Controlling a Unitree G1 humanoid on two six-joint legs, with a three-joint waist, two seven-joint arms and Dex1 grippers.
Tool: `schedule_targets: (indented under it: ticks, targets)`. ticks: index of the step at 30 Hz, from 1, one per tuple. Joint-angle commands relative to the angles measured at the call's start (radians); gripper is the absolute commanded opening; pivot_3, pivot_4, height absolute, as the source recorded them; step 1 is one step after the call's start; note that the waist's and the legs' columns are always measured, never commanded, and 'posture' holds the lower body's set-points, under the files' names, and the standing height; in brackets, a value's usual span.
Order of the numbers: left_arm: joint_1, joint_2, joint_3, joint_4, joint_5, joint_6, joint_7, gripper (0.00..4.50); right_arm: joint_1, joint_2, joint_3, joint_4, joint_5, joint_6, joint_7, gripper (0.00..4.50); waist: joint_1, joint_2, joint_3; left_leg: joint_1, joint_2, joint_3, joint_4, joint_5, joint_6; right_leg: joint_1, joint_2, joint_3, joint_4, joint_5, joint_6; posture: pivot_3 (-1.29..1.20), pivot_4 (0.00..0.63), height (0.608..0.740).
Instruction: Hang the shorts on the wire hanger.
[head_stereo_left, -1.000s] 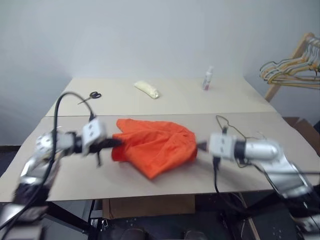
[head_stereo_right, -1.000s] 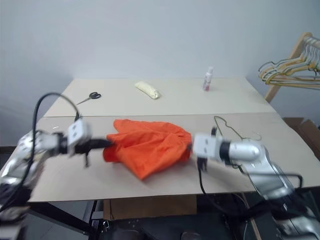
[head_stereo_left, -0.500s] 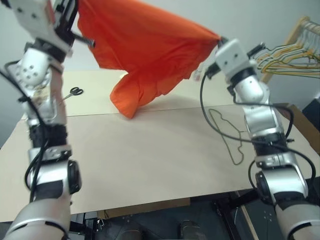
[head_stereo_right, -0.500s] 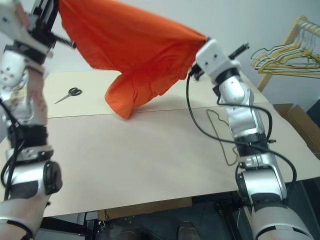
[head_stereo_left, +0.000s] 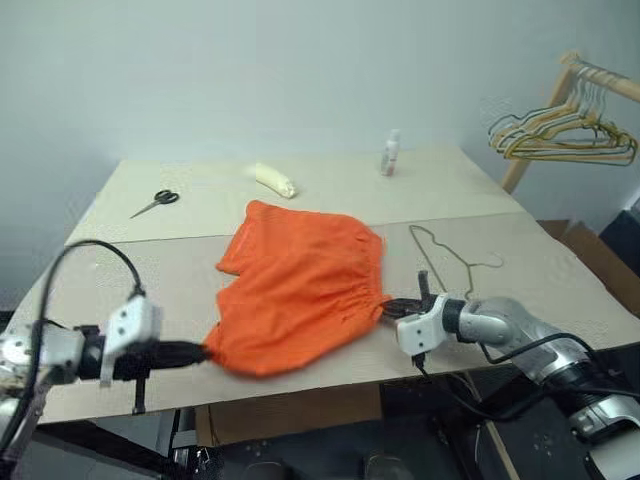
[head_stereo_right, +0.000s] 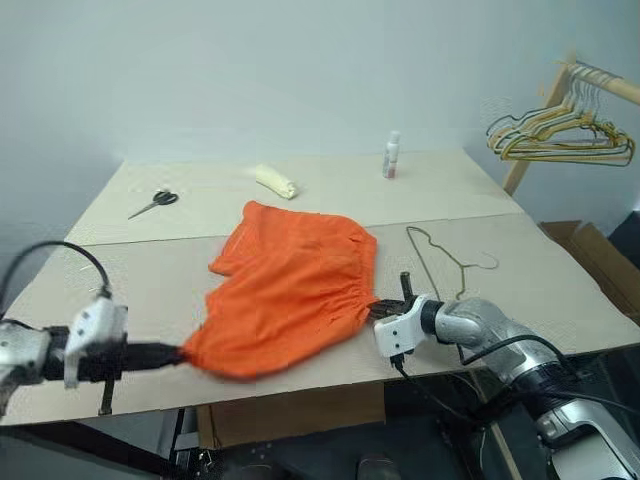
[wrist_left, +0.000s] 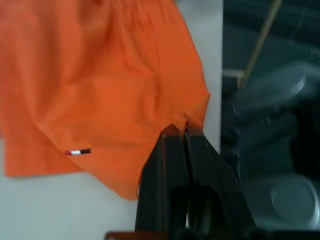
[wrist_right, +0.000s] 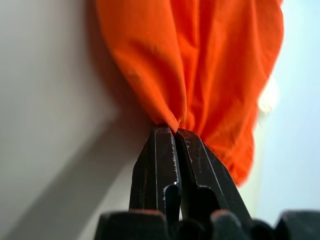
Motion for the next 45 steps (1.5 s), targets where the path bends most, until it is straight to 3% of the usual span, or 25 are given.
schedule_targets:
  ticks: [1, 6, 9, 12, 15, 18, 21, 24, 30, 32, 37, 45]
  targets:
    - [0.008, 0.032, -0.034, -0.045, 0.036, -0.008, -0.022, 0.00, -0.003, -0.051, -0.026, -0.063, 0.072, -0.021, 0.113, 0.03, 0.012, -0.001, 0.000, -0.001, 0.000, 0.000, 0.000, -0.001, 0.001, -0.001, 0.000, 0.000, 0.000, 0.001, 0.002, 0.11, 0.000, 0.740]
    - [0.043, 0.066, -0.091, -0.050, 0.113, -0.054, -0.055, 0.00, 0.000, -0.082, -0.035, -0.061, 0.086, -0.055, 0.172, 0.03, 0.014, -0.003, -0.001, -0.010, 0.001, 0.000, 0.001, -0.004, 0.001, -0.009, 0.000, -0.001, 0.000, 0.001, 0.001, 0.10, 0.000, 0.740]
    - [0.019, 0.036, -0.104, -0.040, 0.111, -0.054, -0.034, 0.00, 0.011, -0.088, -0.041, -0.062, 0.096, -0.057, 0.195, 0.03, 0.014, -0.003, -0.001, -0.015, 0.001, 0.000, 0.002, -0.004, 0.001, -0.015, 0.000, -0.001, 0.002, 0.001, 0.000, 0.10, 0.000, 0.740]
    - [0.006, 0.026, -0.104, -0.030, 0.102, -0.068, -0.044, 0.62, 0.039, -0.116, -0.046, -0.104, 0.126, -0.041, 0.248, 0.74, 0.016, -0.003, -0.001, -0.015, 0.001, 0.000, 0.002, -0.004, 0.001, -0.016, 0.000, -0.001, 0.003, 0.002, 0.000, 0.10, 0.000, 0.740]
    - [0.002, 0.034, -0.087, -0.016, 0.100, -0.085, -0.057, 1.59, 0.066, -0.138, -0.067, -0.128, 0.154, -0.045, 0.266, 1.77, 0.015, -0.002, -0.001, -0.015, 0.001, 0.000, 0.002, -0.004, 0.001, -0.015, 0.000, -0.001, 0.003, 0.002, 0.000, 0.10, 0.000, 0.740]
    - [-0.003, 0.063, -0.037, 0.005, 0.084, -0.096, -0.081, 2.57, 0.117, -0.186, -0.128, -0.195, 0.298, 0.046, 0.333, 2.83, 0.016, -0.002, -0.001, -0.015, 0.001, 0.000, 0.002, -0.004, 0.001, -0.015, 0.000, -0.001, 0.003, 0.002, 0.000, 0.10, 0.000, 0.740]
    - [-0.016, 0.069, 0.053, 0.000, 0.002, -0.062, -0.107, 3.54, 0.149, -0.179, -0.242, -0.263, 0.450, 0.316, 0.325, 3.87, 0.015, -0.003, -0.001, -0.015, 0.002, 0.000, 0.002, -0.004, 0.001, -0.015, 0.000, -0.001, 0.003, 0.002, 0.000, 0.10, 0.000, 0.740]
    - [-0.056, 0.044, 0.123, -0.012, -0.086, -0.023, -0.099, 4.48, 0.108, -0.124, -0.330, -0.269, 0.521, 0.661, 0.256, 3.91, 0.014, -0.003, -0.001, -0.014, 0.002, -0.001, 0.003, -0.004, 0.001, -0.015, 0.000, -0.001, 0.003, 0.002, 0.000, 0.10, 0.000, 0.740]
    - [-0.198, -0.070, 0.100, -0.069, -0.230, 0.054, -0.024, 4.48, -0.045, 0.034, -0.418, -0.159, 0.592, 1.207, 0.108, 3.91, 0.022, -0.003, -0.001, -0.017, 0.002, -0.002, 0.003, -0.004, 0.000, -0.017, 0.000, -0.002, 0.003, 0.002, 0.000, 0.09, 0.000, 0.740]
    - [-0.245, -0.110, 0.074, -0.104, -0.274, 0.091, 0.008, 4.48, -0.096, 0.087, -0.431, -0.088, 0.576, 1.296, 0.038, 3.91, 0.022, -0.003, -0.001, -0.017, 0.001, -0.002, 0.003, -0.004, 0.000, -0.017, 0.000, -0.002, 0.003, 0.003, 0.000, 0.08, 0.000, 0.740]
    - [-0.325, -0.182, 0.023, -0.159, -0.354, 0.154, 0.043, 4.48, -0.184, 0.190, -0.427, 0.072, 0.537, 1.383, -0.084, 3.91, 0.020, -0.003, -0.001, -0.020, 0.001, -0.002, 0.003, -0.003, -0.001, -0.019, 0.000, -0.002, 0.003, 0.004, 0.000, 0.07, 0.000, 0.740]
    - [-0.362, -0.205, -0.014, -0.175, -0.366, 0.179, 0.043, 4.48, -0.220, 0.264, -0.445, 0.248, 0.532, 1.414, -0.152, 3.91, 0.008, -0.003, -0.001, -0.021, 0.000, -0.002, 0.003, -0.003, -0.001, -0.020, 0.000, -0.002, 0.003, 0.004, 0.000, 0.08, 0.000, 0.740]
